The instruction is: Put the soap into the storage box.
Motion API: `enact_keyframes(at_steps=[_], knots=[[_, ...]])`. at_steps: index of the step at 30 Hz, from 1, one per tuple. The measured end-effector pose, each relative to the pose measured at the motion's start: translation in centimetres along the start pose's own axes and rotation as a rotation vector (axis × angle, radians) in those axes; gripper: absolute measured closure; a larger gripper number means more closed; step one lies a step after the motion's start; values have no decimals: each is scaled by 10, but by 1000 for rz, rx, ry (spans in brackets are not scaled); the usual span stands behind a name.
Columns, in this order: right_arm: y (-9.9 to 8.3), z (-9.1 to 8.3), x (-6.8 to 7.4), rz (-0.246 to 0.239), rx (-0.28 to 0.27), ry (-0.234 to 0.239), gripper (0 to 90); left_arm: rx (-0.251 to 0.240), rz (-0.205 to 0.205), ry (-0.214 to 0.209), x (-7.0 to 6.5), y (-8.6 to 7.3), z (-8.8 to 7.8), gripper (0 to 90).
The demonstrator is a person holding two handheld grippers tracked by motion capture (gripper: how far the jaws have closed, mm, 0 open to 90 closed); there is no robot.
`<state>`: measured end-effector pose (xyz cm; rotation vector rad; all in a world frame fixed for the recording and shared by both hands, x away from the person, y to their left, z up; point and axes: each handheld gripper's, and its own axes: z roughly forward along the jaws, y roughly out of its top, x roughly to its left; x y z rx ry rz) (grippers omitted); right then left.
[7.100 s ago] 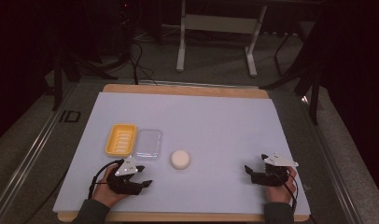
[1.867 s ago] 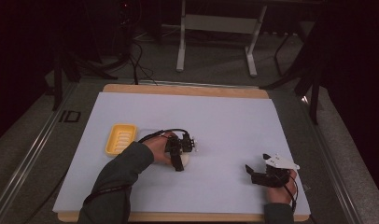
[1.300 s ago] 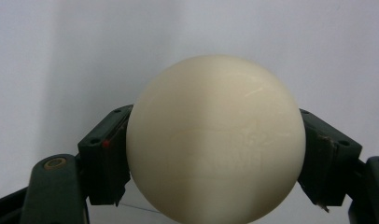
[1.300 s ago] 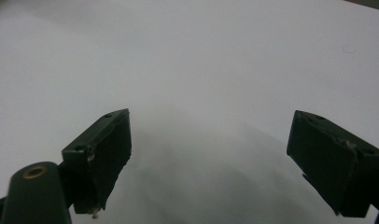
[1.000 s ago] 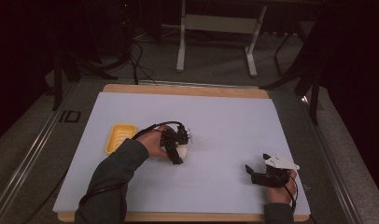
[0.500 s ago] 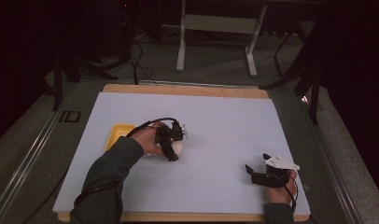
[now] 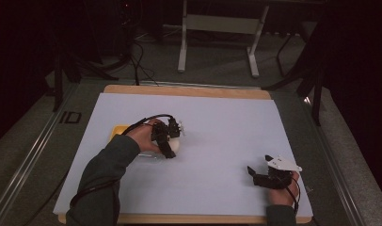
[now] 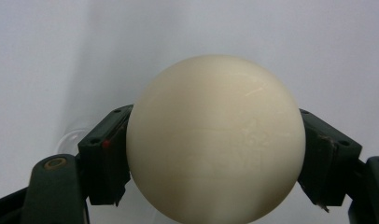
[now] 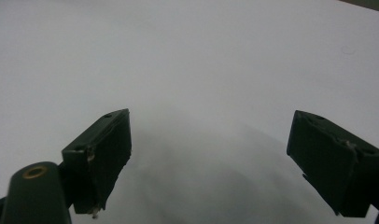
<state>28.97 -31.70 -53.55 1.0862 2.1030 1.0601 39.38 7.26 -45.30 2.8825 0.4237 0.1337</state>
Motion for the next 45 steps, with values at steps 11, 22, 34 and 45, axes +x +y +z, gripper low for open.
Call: enact_keyframes(at_steps=[11, 22, 34, 45], knots=[[0, 0, 0, 3, 1, -1, 137, -7, -35, 14, 8, -9, -9, 230], [0, 0, 0, 2, -1, -2, 137, -14, -52, 25, 13, -16, -17, 229], [0, -1, 0, 4, -2, -4, 137, -19, -83, 34, 17, -24, -23, 230], [0, -1, 0, 3, -5, -4, 137, -19, -101, 44, 21, -35, -28, 230]])
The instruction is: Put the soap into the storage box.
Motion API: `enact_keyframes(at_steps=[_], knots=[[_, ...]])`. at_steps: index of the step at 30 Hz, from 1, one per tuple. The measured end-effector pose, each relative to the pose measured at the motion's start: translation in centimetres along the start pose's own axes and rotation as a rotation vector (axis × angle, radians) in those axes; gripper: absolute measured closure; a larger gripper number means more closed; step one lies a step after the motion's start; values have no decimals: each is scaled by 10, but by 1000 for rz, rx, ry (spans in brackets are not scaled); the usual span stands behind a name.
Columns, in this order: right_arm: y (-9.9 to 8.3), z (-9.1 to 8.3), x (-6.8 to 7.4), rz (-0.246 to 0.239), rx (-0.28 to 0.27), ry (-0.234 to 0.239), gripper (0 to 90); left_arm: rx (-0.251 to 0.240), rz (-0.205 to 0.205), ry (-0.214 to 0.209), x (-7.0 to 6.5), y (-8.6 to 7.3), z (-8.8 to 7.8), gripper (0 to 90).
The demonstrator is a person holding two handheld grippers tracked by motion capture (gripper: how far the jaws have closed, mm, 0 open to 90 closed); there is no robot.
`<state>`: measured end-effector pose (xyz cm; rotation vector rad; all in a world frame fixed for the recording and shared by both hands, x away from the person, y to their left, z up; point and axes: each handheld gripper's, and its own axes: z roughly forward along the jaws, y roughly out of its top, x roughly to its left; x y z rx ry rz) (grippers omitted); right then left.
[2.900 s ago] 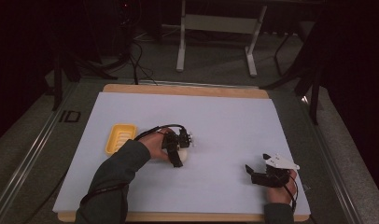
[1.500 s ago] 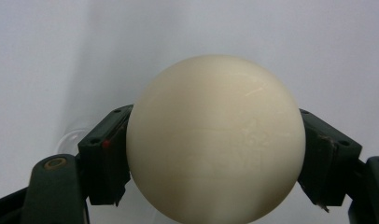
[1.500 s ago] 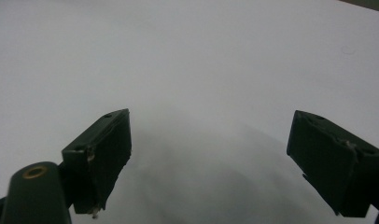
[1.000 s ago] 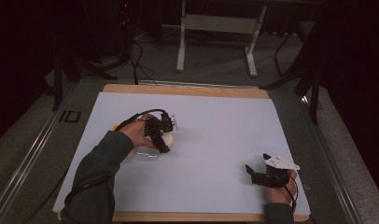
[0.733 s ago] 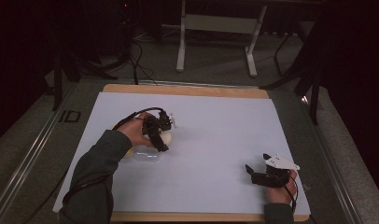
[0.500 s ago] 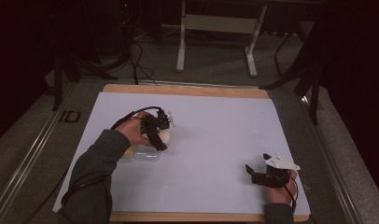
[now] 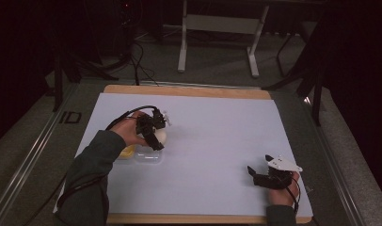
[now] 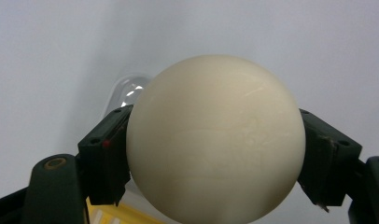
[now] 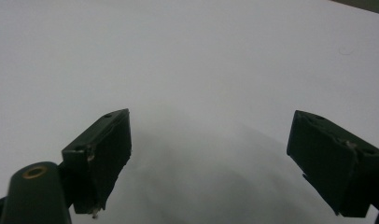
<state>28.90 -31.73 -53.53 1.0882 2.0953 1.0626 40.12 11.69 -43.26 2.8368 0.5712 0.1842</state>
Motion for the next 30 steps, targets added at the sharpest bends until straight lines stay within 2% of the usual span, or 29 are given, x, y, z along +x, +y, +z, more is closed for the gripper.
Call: enact_keyframes(at_steps=[30], knots=[[0, 0, 0, 0, 0, 0, 137, 1, -69, 15, 13, -22, -6, 230]])
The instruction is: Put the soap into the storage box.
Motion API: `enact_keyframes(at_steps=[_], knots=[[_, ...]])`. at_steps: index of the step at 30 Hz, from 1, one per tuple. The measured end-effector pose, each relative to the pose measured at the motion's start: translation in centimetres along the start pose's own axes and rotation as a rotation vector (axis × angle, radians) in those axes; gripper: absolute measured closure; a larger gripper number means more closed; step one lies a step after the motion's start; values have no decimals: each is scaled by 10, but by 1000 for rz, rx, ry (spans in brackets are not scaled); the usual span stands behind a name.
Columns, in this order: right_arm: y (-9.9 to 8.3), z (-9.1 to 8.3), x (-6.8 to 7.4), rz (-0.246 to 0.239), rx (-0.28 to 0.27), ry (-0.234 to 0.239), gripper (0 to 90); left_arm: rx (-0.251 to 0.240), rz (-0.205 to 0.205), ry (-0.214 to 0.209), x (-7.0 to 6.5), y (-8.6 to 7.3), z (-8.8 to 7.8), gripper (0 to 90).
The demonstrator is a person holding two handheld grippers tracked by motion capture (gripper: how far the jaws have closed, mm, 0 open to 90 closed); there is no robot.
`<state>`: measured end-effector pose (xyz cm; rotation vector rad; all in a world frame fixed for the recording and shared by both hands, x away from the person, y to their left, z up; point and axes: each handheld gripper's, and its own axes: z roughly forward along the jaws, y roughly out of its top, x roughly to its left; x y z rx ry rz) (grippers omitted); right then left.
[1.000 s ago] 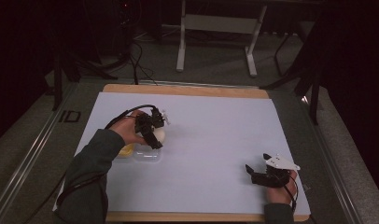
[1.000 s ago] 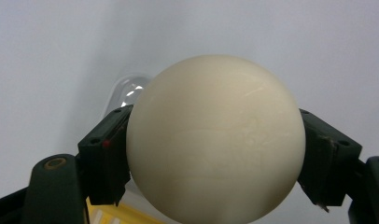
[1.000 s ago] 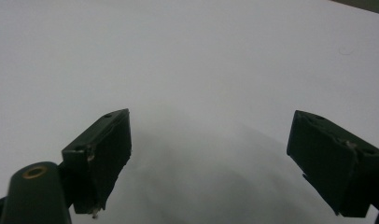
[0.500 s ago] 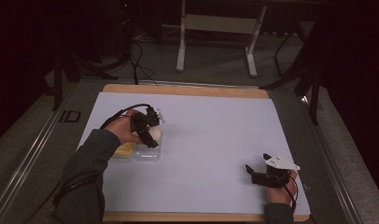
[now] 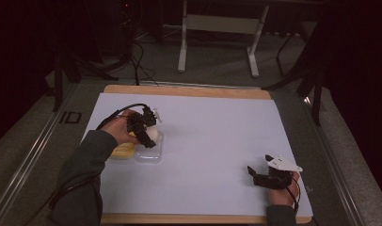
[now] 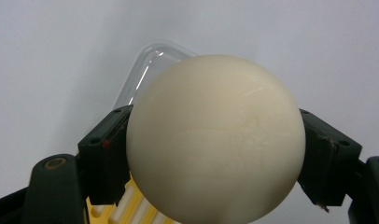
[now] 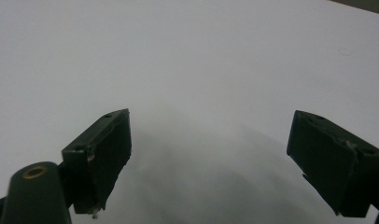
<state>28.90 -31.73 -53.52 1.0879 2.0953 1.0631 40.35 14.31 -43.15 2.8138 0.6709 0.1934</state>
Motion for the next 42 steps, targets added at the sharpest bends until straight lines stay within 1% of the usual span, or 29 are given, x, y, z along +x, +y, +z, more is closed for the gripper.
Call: enact_keyframes(at_steps=[2, 12, 16, 20, 25, 30, 32, 34, 35, 42], knots=[[0, 0, 0, 0, 0, 0, 137, 5, 3, 3, 1, -1, 0, 230], [0, 0, 0, -1, 1, 0, 137, 14, -12, 7, 4, -7, 0, 230], [0, 0, 0, -2, 2, 1, 137, 13, -39, 3, 6, -9, 0, 230], [0, 0, 0, -3, 1, 0, 137, 21, -43, 5, 8, -12, 0, 230], [0, 0, 0, -2, 1, 0, 137, 22, -67, 5, 11, -16, 0, 230], [0, 0, 0, -2, 2, 0, 137, 28, -80, 10, 13, -21, -2, 230], [0, 0, 0, -2, 1, 0, 137, 24, -84, 15, 13, -23, -3, 230], [0, 0, 0, -3, 2, 0, 137, 30, -83, 29, 14, -24, -3, 230], [0, 0, 0, -3, 2, 0, 137, 27, -93, 29, 14, -25, -2, 230], [0, 0, 0, -2, 1, 0, 137, 37, -116, 32, 18, -32, 0, 230]])
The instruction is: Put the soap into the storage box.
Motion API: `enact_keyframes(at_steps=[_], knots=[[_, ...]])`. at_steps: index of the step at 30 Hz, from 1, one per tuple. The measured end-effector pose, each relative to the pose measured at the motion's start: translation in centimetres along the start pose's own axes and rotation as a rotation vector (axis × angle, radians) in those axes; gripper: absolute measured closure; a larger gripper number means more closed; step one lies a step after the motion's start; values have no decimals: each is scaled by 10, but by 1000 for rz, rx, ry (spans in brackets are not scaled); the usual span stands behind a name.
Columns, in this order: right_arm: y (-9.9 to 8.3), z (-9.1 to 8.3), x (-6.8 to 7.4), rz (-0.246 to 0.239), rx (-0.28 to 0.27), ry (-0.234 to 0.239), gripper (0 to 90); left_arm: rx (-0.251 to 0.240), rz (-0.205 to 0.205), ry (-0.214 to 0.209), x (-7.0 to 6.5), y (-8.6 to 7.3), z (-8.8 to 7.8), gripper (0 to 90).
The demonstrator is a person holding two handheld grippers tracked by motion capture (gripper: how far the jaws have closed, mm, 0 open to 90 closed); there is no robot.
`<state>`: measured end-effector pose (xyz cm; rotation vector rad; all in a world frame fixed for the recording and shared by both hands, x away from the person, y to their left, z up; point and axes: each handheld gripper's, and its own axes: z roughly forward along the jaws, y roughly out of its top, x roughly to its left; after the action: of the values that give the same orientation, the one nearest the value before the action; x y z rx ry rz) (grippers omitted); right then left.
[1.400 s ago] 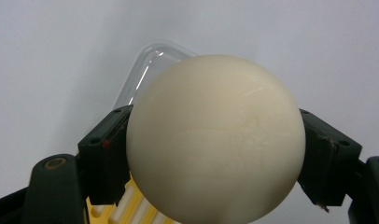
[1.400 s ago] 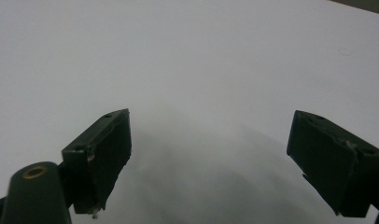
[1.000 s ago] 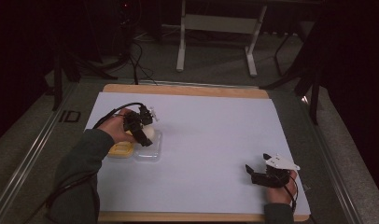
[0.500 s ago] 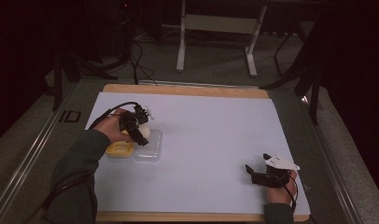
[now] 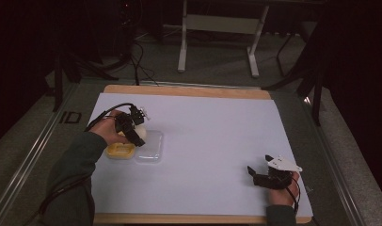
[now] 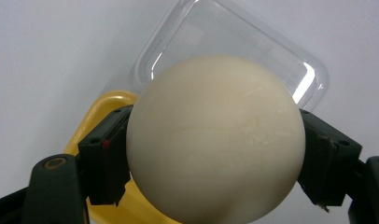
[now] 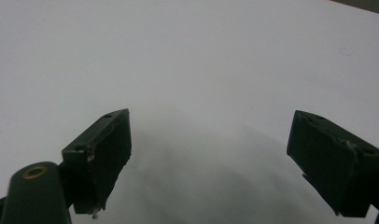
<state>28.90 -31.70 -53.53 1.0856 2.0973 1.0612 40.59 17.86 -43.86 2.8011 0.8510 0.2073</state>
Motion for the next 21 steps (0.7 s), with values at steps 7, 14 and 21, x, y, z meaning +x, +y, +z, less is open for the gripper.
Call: enact_keyframes(at_steps=[7, 14, 21], knots=[[0, 0, 0, 1, 0, 0, 137, 3, -21, 4, 3, -4, 2, 230], [0, 0, 0, 0, -1, -1, 137, 1, -37, 13, 7, -8, -1, 230], [0, 0, 0, 0, -2, -2, 137, 3, -51, 18, 11, -13, -3, 230]])
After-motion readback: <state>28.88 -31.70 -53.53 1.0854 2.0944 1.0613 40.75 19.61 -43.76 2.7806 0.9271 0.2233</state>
